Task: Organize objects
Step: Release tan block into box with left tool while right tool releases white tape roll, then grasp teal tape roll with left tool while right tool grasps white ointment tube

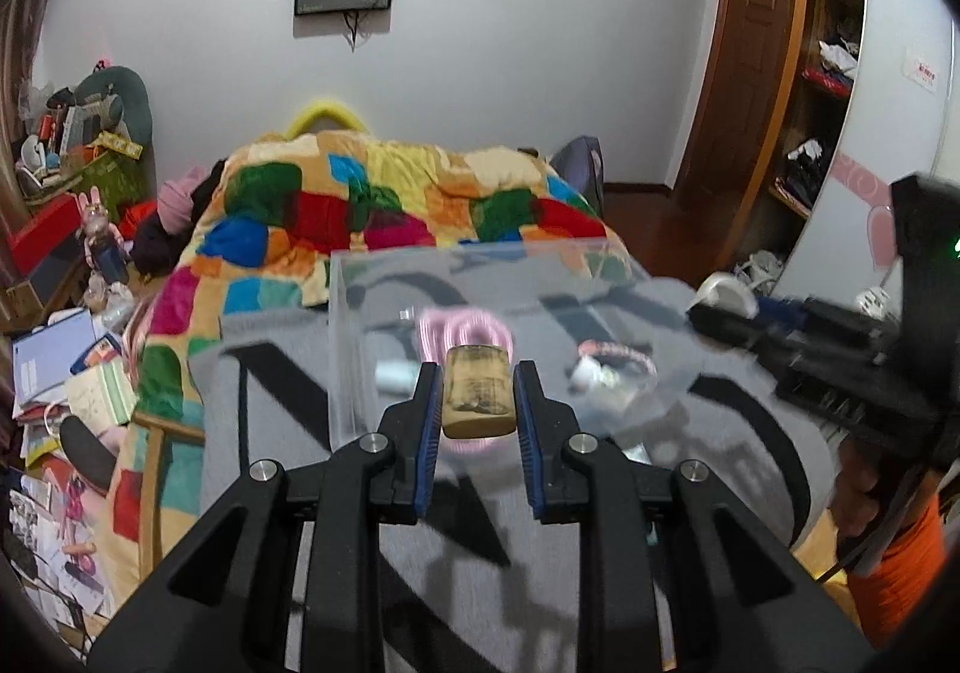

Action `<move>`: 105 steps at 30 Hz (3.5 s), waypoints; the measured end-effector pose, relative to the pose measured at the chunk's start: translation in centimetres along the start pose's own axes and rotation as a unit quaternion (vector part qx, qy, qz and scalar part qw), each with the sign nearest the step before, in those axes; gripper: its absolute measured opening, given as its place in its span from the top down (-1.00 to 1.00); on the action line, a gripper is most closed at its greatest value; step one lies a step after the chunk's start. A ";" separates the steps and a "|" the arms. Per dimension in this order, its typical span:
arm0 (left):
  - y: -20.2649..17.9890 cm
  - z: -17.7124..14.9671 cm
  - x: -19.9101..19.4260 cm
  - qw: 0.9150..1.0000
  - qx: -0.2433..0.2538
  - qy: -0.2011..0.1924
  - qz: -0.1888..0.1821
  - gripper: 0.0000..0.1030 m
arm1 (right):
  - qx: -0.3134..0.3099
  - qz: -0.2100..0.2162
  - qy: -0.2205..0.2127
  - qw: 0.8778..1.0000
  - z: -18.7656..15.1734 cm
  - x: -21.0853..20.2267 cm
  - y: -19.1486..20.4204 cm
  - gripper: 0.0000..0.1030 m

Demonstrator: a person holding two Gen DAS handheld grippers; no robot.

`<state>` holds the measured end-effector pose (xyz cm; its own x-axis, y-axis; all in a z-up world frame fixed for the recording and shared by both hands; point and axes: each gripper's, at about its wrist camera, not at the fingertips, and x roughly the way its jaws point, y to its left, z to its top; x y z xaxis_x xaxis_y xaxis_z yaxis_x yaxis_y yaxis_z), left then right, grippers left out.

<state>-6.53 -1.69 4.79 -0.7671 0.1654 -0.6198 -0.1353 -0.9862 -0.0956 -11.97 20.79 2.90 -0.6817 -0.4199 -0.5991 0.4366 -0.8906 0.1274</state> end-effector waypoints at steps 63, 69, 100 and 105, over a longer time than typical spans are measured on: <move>-8.3 -8.7 7.4 0.983 0.018 0.160 -0.085 0.23 | -0.044 0.016 0.121 0.991 -7.9 1.5 -2.5 0.07; -5.4 -9.1 5.9 0.987 -0.002 0.147 -0.065 0.23 | -0.091 0.035 0.143 0.985 -7.5 4.6 0.0 0.07; -1.5 -7.9 2.7 0.993 -0.039 0.102 -0.035 0.23 | -0.124 0.098 0.167 0.973 -9.5 4.5 3.5 0.39; -1.4 -7.2 1.9 0.995 -0.038 0.092 -0.031 0.23 | -0.115 0.102 0.173 0.973 -9.1 6.1 4.3 0.40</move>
<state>-3.31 -0.06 -1.83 -0.6307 0.2282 -0.7417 -0.1264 -0.9732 -0.1920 -8.87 15.96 -7.42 -0.3471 -0.4639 -0.8151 0.6890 -0.7158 0.1140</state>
